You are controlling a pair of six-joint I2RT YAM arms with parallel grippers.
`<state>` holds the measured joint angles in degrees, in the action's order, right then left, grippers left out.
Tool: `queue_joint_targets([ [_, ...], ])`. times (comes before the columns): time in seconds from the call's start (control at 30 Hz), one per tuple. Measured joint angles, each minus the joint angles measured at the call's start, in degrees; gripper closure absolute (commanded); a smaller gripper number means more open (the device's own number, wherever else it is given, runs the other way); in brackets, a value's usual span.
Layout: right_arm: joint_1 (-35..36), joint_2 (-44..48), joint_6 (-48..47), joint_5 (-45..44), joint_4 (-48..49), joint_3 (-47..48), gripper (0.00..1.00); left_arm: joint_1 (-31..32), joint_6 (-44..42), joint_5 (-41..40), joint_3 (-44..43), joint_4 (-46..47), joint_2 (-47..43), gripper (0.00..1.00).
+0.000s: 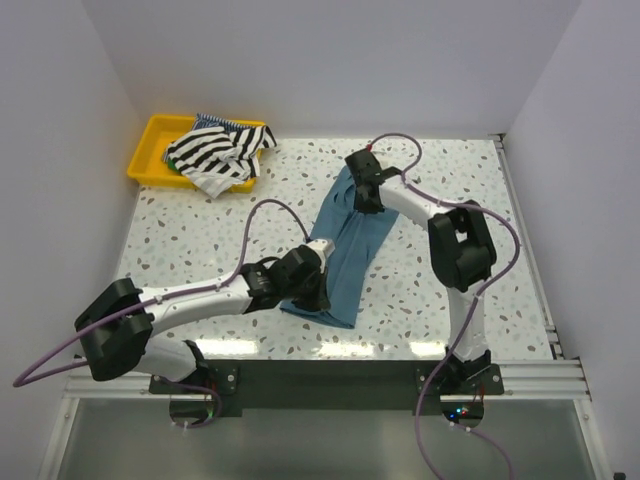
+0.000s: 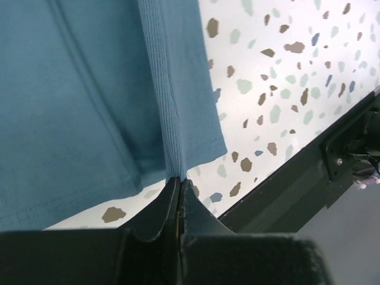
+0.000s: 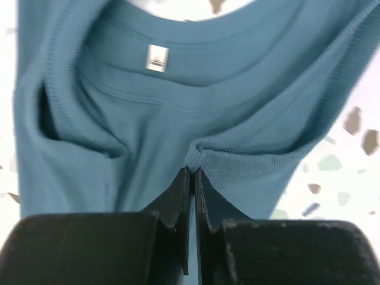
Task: Fold and stack the tank tops
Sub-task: Fold the tank top
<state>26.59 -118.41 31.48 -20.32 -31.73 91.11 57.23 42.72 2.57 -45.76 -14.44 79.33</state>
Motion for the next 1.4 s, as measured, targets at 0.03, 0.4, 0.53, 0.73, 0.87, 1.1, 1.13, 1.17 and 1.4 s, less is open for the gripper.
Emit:
queue_joint_targets([
  [0.03, 0.5, -1.05, 0.0, -0.07, -0.22, 1.33, 0.98, -0.57, 0.11, 0.0, 0.61, -0.11, -0.31, 1.0],
  [0.4, 4.48, -7.72, 0.11, -1.4, -3.23, 8.9, 0.82, -2.58, 0.22, 1.03, 5.62, -0.17, -1.07, 1.0],
  [0.53, 4.39, -8.09, 0.28, -1.88, -3.65, 8.72, 0.56, -2.58, 0.02, 2.29, 5.77, 0.02, 0.17, 0.86],
  [0.73, 4.15, -6.36, -0.44, -2.82, -2.97, 6.47, 0.34, -2.58, -0.52, 2.99, 5.55, -1.36, 0.37, 0.63],
  [0.87, 4.11, -3.28, -0.68, -2.86, -2.64, 5.03, 0.35, -2.58, -0.98, 2.56, 3.06, -5.25, -0.44, 0.63],
  [1.1, 4.79, 0.85, -0.61, -2.01, 0.22, 4.02, 0.36, -2.86, -1.95, 0.35, -5.35, -7.56, -2.29, 0.67],
  [1.13, 5.11, 0.68, -0.52, -1.97, 0.33, 4.07, 0.37, -2.91, -2.01, -0.04, -6.54, -7.23, -1.25, 0.67],
  [1.17, 5.53, 0.46, -0.37, -1.73, 0.28, 4.11, 0.37, -3.1, -2.03, -0.28, -7.3, -6.67, 0.02, 0.68],
  [1.4, 7.13, -3.3, 0.59, -1.29, 0.11, 4.2, 0.45, -3.61, -3.39, -2.4, -6.88, -3.96, 11.41, 0.73],
])
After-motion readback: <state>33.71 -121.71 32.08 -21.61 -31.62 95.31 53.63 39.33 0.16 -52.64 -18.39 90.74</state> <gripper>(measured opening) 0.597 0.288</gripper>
